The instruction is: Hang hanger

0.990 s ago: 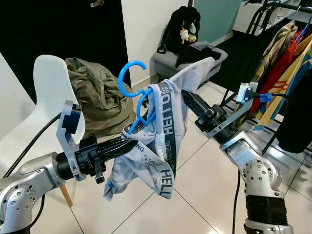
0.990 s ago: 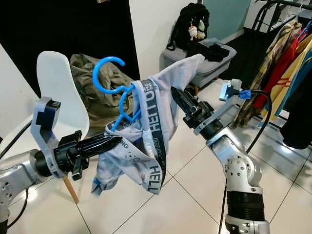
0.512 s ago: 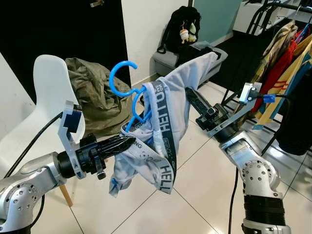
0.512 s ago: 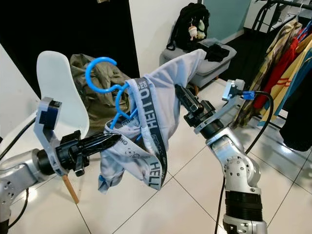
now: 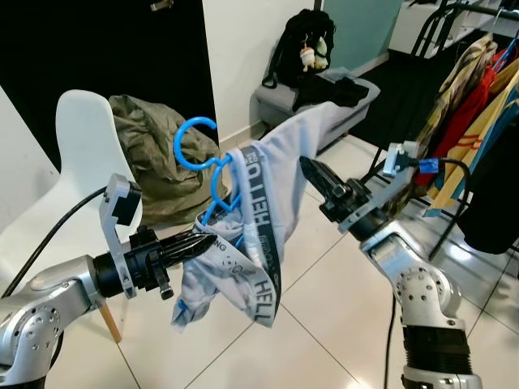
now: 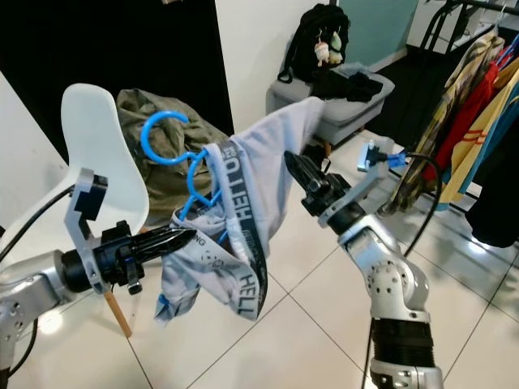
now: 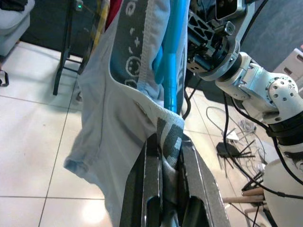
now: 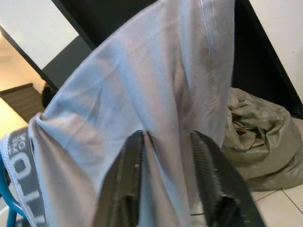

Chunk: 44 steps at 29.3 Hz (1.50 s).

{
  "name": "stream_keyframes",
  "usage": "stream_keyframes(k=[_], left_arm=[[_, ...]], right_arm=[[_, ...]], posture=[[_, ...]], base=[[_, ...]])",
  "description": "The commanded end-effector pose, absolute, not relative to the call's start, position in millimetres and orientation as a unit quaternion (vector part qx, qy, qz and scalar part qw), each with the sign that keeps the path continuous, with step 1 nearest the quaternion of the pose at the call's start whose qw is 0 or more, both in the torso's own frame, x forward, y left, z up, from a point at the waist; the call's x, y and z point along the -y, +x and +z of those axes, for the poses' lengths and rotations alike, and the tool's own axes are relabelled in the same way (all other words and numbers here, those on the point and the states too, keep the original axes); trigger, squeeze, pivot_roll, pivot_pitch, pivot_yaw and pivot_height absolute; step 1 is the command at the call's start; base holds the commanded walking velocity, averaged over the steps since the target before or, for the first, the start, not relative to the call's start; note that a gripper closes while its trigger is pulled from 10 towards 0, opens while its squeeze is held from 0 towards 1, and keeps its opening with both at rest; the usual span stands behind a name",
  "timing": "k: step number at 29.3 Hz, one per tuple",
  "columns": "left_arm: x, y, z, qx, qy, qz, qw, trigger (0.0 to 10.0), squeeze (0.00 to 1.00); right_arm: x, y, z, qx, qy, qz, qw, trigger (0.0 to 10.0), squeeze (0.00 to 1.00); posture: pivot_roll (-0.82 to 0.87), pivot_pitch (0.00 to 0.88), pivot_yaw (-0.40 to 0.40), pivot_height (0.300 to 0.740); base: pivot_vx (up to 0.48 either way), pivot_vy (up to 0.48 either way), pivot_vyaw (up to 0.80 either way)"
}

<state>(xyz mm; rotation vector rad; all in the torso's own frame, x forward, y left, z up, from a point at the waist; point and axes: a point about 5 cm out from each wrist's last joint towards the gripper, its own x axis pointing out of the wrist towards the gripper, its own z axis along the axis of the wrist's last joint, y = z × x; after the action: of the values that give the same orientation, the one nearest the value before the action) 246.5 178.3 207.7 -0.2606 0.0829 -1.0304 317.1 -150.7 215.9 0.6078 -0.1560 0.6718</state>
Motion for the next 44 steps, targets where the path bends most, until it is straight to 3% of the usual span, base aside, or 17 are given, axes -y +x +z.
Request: stream_keyframes(k=[1, 2, 3, 6, 7, 8, 9, 24, 33, 44], left_arm=[[-180, 245, 209, -0.036, -0.119, -0.492, 0.862, 6.0, 0.00], [-180, 245, 209, -0.036, -0.119, -0.492, 0.862, 6.0, 0.00], [-181, 245, 211, -0.033, -0.119, -0.492, 0.862, 6.0, 0.00], [-181, 245, 211, -0.031, -0.119, -0.492, 0.862, 6.0, 0.00], [-181, 245, 212, -0.028, -0.119, -0.493, 0.861, 6.0, 0.00], [-181, 245, 212, -0.028, -0.119, -0.493, 0.861, 6.0, 0.00], [-182, 245, 212, -0.026, -0.119, -0.494, 0.861, 6.2, 0.00], [-180, 244, 212, -0.025, -0.118, -0.498, 0.859, 6.3, 0.00], [-190, 249, 197, -0.064, -0.073, -0.465, 0.880, 6.2, 0.00], [-192, 249, 193, -0.075, -0.056, -0.458, 0.884, 6.2, 0.00]], right_arm=[[149, 316, 217, 0.074, 0.287, 0.325, 0.898, 10.0, 0.83], [149, 316, 217, 0.074, 0.287, 0.325, 0.898, 10.0, 0.83], [150, 317, 216, 0.071, 0.291, 0.320, 0.899, 10.0, 0.00], [151, 318, 216, 0.069, 0.294, 0.316, 0.899, 10.0, 0.00], [152, 318, 217, 0.072, 0.298, 0.316, 0.898, 4.8, 0.00], [152, 318, 217, 0.072, 0.298, 0.316, 0.898, 4.8, 0.00], [152, 318, 218, 0.078, 0.299, 0.318, 0.896, 0.0, 0.00], [154, 319, 222, 0.092, 0.305, 0.317, 0.894, 0.0, 0.00], [175, 324, 234, 0.129, 0.337, 0.275, 0.891, 0.0, 0.00], [187, 329, 238, 0.145, 0.344, 0.236, 0.897, 0.0, 0.00]], posture=[[-0.03, 0.139, 0.042, 0.740], [-0.03, 0.139, 0.042, 0.740], [-0.03, 0.139, 0.041, 0.740], [-0.03, 0.139, 0.041, 0.740], [-0.03, 0.135, 0.040, 0.740], [-0.03, 0.135, 0.040, 0.740], [-0.03, 0.135, 0.040, 0.740], [-0.03, 0.130, 0.039, 0.740], [-0.03, 0.138, 0.038, 0.740], [-0.02, 0.132, 0.037, 0.740]], base=[[0.000, 0.000, 0.00], [0.000, 0.000, 0.00], [0.000, 0.000, 0.00], [0.000, 0.000, 0.00], [0.000, 0.000, 0.00], [0.000, 0.000, 0.00], [0.000, 0.000, 0.00], [0.000, 0.000, 0.00], [0.000, 0.000, 0.00], [0.000, 0.000, 0.00]])
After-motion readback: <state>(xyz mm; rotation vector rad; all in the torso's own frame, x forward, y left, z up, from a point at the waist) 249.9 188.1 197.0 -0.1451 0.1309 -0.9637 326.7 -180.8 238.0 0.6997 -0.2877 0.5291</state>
